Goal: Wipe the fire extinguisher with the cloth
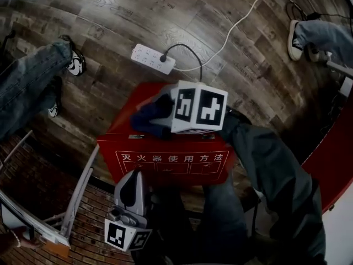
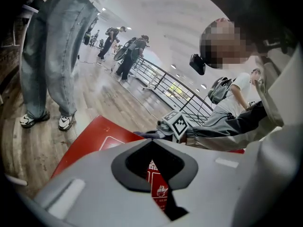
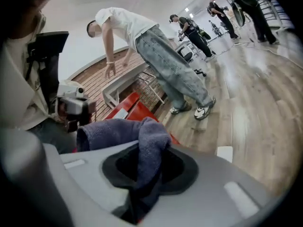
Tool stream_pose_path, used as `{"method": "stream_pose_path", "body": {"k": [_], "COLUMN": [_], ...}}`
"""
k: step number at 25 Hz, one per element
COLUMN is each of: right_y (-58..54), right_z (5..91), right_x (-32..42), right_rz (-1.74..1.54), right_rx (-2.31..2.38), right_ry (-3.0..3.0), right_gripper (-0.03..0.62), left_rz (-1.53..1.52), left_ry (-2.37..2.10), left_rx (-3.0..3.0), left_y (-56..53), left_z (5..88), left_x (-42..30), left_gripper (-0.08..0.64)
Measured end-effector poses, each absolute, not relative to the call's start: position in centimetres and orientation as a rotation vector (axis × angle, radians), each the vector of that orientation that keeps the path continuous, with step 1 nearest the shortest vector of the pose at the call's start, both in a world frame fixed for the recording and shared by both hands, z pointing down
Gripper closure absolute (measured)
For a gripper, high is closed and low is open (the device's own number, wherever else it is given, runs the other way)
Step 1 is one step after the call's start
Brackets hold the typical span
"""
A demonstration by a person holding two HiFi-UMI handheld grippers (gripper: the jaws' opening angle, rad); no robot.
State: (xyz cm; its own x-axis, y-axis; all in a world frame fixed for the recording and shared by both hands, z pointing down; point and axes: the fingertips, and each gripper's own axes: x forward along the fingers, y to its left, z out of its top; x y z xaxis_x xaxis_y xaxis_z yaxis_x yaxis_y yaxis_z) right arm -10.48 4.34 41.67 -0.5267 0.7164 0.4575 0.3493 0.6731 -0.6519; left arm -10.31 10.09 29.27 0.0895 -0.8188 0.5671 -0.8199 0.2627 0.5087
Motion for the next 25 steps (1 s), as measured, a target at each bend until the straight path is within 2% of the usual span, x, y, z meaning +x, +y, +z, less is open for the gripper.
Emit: {"method": "stream_pose_path", "body": {"k": [3,6,14,17,20,25], "right_y": [5.5,5.8,1.6,0.7,1.1,2.8], "right_z": [42.3,42.8,42.2,41.6,42.2,43.3], "right_x": [-14.8,-14.1,0.7,3.3,1.9,-5.3], "right_rz": [0.693,0.784,0.936,0.909,0.825,0.627], "right_rx": [-0.786,-0.819,-0.799,-0.775,-0.757,-0.721], "right_ry": [-2.153,-2.096,-1.846,-1.836,-1.876,-1.984], "right_gripper": [0.518,0.518,0.518,0.518,0.518,0.518], "left_rz": [-0.007,-0.018,-0.041,-0.046,-0.034,-0.023], "left_ry": [-1.704,-1.703,-1.690,-1.688,-1.690,-1.688], "left_rx": [1.495,1.493,1.496,1.496,1.500,1.502], "left_y": [10.7,11.1,11.3,11.2,11.1,10.6], "left_z": [29.6,29.6,29.7,29.9,30.0,30.3], "left_x": [-11.4,-12.0,-12.4,-12.3,-12.0,-11.1], "left_gripper": [0.555,0.555,0.555,0.555,0.555,0.555]}}
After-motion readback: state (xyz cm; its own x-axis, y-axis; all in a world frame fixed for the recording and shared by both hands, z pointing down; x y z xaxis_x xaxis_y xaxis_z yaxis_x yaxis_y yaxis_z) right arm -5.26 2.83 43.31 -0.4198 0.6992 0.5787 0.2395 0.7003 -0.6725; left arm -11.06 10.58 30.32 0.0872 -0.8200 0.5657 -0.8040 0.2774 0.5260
